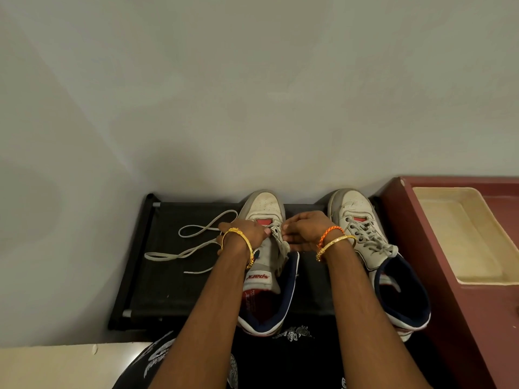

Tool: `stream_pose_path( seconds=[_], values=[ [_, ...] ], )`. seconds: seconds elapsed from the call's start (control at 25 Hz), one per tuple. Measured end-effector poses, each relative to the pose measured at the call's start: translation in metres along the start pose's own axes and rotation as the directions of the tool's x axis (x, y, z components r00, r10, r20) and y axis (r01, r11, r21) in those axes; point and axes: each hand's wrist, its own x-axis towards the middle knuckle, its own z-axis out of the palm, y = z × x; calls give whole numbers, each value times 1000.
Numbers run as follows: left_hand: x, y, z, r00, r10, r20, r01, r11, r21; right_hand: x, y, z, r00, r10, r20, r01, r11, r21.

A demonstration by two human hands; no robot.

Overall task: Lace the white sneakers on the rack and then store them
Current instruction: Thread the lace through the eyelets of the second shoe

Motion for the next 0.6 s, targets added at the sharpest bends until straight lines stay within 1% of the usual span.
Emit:
stream_pose_path(
  seconds=[0.08, 0.12, 0.16, 0.2, 0.24, 0.28, 0.32, 0.36, 0.4, 0.48, 0.6],
  values=[
    [-1, -4, 0, 999, 9, -45, -8, 999, 39, 0, 0, -2, 1000, -15, 27, 15, 1000, 19],
    [4, -6, 1, 999, 17, -36, -16, 1000, 18, 0, 1, -3, 998, -35, 54, 36, 999, -7],
    [3, -6, 1, 1000, 24, 15, -24, 999, -30, -1, 1, -3, 995, -56, 77, 63, 995, -81],
    [3, -6, 1, 997, 43, 60, -41, 999, -33, 0, 1, -2, 993, -80, 86, 96, 975, -201],
    [1, -7, -1, 998, 45, 44, -40, 992, -121, 1, 2, 2, 991, -117, 68, 133, 935, -328],
    [3, -8, 1, 1000, 18, 7, -16, 973, -228, 4, 3, 8, 986, -166, 19, 158, 885, -437],
    [1, -8, 1, 1000, -8, -3, 7, 948, -318, 7, 4, 13, 975, -219, -43, 167, 842, -512],
    [1, -7, 2, 1000, -20, -13, 14, 933, -359, 8, 5, 16, 962, -256, -92, 165, 818, -551],
    [-3, -5, 0, 999, -23, -37, 8, 931, -365, 10, 5, 18, 956, -270, -119, 163, 819, -551],
    [2, -7, 2, 1000, -5, -30, -5, 940, -341, 14, 6, 13, 961, -248, -123, 167, 874, -456],
    [7, -7, 6, 1000, 0, 17, 4, 973, -232, 14, 7, -1, 984, -135, -114, 98, 954, -283]
  ],
)
